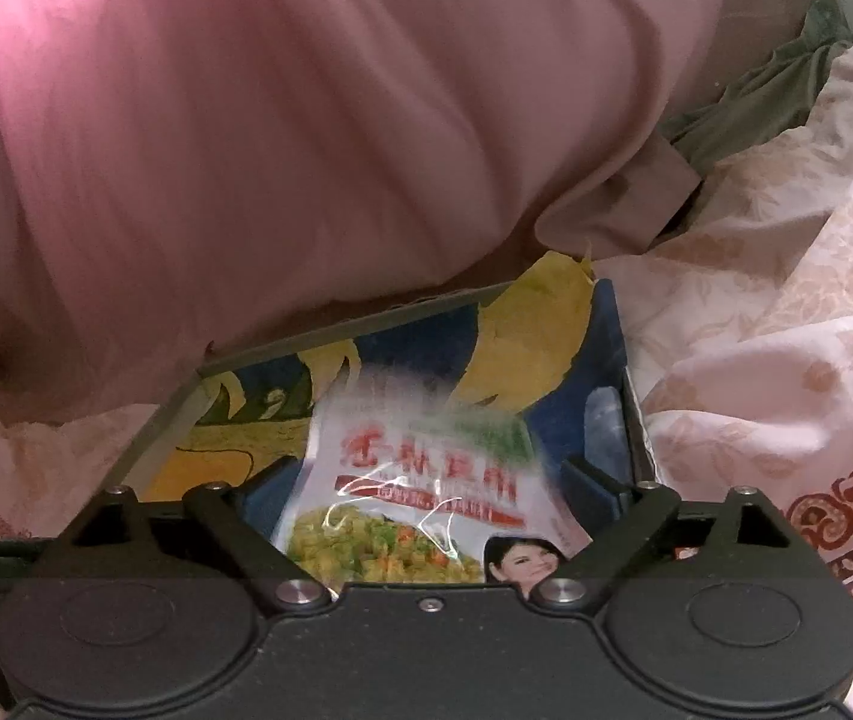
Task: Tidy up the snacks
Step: 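Release the sausage stick into the box lid from the left tool while the right tool drops the bean bag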
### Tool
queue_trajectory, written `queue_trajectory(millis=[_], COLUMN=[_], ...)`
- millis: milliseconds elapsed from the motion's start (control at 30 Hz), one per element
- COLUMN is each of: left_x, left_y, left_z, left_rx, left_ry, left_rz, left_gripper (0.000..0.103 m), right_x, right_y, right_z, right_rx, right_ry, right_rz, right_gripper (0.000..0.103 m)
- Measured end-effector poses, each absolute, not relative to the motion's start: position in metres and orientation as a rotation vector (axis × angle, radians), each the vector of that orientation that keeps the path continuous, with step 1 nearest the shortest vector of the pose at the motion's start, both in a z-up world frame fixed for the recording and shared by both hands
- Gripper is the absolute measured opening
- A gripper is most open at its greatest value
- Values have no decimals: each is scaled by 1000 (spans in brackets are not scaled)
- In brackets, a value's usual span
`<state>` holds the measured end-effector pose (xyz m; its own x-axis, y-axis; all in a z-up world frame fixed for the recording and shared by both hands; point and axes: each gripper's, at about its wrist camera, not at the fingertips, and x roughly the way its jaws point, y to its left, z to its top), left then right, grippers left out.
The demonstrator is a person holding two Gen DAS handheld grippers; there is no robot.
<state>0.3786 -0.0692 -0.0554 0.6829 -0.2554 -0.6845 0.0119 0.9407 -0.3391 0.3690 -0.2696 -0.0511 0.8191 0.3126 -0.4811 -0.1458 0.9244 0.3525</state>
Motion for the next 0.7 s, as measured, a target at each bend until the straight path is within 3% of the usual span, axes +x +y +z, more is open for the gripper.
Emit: queue_trajectory(millis=[167, 367, 533, 700], left_x=[375, 362, 337, 301], left_y=[-60, -48, -38, -30], left_z=[-54, -46, -26, -2], left_rx=[-378, -405, -414, -382], left_ry=[797, 764, 702, 643], left_rz=[-138, -111, -28, 2], left_gripper=[30, 48, 80, 97], right_x=[368, 361, 340, 296], right_y=[-274, -281, -284, -288], right_z=[-48, -32, -14, -2], right_rx=[348, 377, 360, 314], right_ry=[551, 504, 470, 425], right_rz=[259, 249, 237, 224], right_gripper=[95, 102, 102, 102])
